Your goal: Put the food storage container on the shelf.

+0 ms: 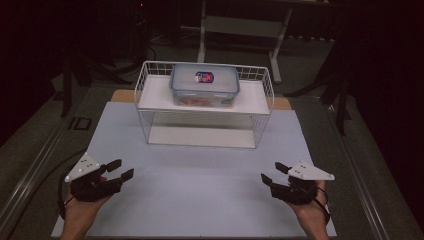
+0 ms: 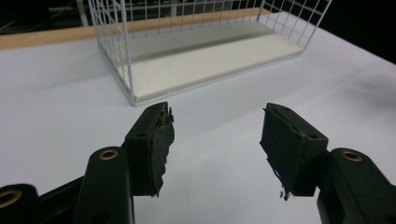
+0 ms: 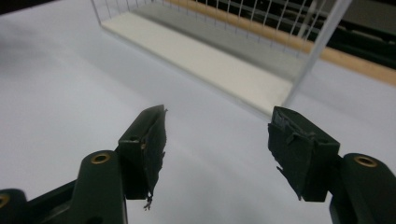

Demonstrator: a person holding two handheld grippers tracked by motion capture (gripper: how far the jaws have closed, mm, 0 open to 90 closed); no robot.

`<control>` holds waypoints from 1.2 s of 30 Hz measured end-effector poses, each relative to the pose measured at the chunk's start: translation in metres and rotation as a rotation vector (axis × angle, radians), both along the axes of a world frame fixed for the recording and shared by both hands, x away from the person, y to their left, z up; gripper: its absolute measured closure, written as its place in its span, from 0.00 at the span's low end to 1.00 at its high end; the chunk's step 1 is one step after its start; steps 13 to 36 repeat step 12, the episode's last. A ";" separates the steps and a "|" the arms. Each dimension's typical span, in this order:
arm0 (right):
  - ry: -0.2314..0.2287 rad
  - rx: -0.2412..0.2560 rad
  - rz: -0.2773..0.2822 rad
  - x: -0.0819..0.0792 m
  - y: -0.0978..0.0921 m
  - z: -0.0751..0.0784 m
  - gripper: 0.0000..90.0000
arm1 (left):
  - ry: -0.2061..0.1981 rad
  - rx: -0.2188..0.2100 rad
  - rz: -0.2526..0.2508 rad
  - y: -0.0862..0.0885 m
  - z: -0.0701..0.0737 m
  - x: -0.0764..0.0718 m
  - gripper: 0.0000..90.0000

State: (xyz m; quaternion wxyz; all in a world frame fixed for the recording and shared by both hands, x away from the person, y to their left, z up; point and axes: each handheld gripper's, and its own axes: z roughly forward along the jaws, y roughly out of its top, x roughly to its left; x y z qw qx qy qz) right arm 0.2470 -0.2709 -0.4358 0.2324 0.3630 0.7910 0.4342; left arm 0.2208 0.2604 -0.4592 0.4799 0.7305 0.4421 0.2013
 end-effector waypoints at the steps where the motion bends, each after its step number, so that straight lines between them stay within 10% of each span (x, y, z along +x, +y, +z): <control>1: 0.000 0.000 0.000 0.000 0.000 0.000 0.41 | 0.000 0.000 0.000 0.000 0.000 0.000 0.47; 36: 0.021 0.036 -0.042 -0.007 -0.012 -0.018 0.39 | 0.010 0.005 0.014 -0.001 -0.013 -0.001 0.47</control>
